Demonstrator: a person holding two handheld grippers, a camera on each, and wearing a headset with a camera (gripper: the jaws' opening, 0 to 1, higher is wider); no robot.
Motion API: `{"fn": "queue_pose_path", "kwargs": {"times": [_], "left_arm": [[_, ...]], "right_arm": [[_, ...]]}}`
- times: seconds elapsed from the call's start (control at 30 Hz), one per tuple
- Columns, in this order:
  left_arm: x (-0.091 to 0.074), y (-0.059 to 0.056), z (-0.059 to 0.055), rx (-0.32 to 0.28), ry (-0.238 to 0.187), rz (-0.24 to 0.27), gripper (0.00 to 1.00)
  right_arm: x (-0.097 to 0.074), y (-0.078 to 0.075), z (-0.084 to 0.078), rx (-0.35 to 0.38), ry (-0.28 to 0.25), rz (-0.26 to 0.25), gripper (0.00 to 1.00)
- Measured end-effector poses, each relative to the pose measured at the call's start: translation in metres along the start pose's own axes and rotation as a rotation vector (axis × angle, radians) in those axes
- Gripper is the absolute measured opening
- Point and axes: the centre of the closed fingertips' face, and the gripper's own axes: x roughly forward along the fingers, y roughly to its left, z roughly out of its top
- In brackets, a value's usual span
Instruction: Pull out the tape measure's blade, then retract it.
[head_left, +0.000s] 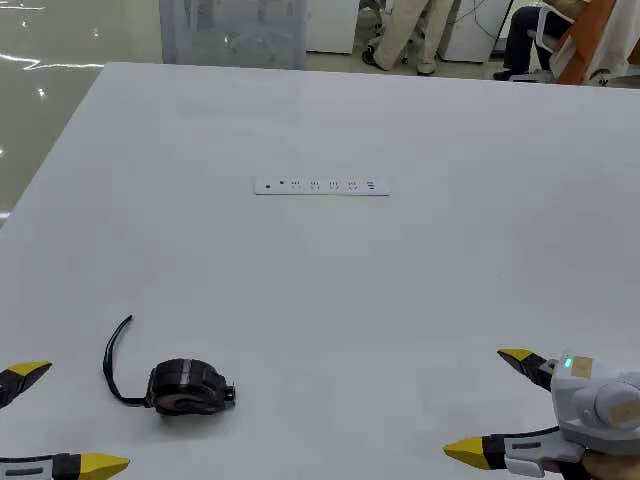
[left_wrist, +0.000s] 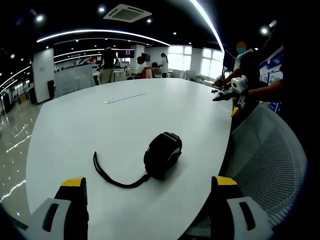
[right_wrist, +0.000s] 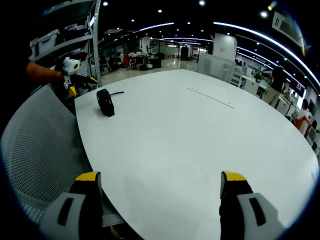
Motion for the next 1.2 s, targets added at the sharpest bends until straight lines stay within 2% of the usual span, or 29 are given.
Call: {"fn": "queue_pose_path", "kwargs": {"times": [0.23,0.67,0.8,1.1,1.2], "left_arm": [[-0.002,0.002,-0.002,-0.005,0.003,0.008,1.00],[0.000,-0.004,0.000,-0.006,-0.004,0.004,1.00],[0.001,-0.003,0.001,0.012,-0.001,0.006,0.99],[0.004,-0.002,0.006,0.036,0.014,-0.008,0.99],[0.005,0.000,0.008,0.046,0.017,-0.011,0.99]], "right_arm": [[-0.001,0.000,0.001,-0.018,-0.002,-0.006,1.00],[-0.006,0.003,-0.004,-0.004,-0.003,-0.007,1.00],[-0.007,0.002,-0.002,-0.035,-0.015,-0.005,1.00],[-0.008,-0.008,0.004,-0.028,-0.016,-0.016,1.00],[-0.006,-0.006,0.008,-0.020,-0.023,0.011,1.00]]}}
